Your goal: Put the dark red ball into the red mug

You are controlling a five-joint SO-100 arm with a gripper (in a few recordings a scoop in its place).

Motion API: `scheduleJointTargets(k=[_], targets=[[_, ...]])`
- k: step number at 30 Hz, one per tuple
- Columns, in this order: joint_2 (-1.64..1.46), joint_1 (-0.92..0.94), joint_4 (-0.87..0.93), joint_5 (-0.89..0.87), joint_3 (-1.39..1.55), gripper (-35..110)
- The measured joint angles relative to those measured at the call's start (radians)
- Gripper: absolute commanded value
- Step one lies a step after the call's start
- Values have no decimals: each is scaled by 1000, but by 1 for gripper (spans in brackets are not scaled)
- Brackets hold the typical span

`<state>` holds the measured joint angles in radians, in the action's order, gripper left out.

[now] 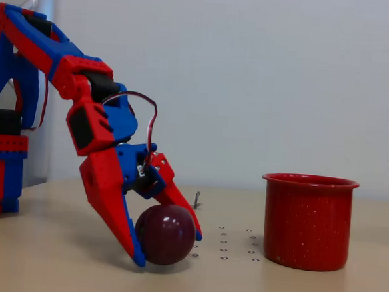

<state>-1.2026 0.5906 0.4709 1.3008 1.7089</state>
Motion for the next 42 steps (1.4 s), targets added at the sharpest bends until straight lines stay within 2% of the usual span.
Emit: scheduleJointTargets(k=[7,16,28,42], targets=[[-3,-55,49,-89,-52,20],[-144,-137,253,-229,-110,19],[-186,-256,416,-357,-242,18],[-179,-328,479,-419,-515,17]])
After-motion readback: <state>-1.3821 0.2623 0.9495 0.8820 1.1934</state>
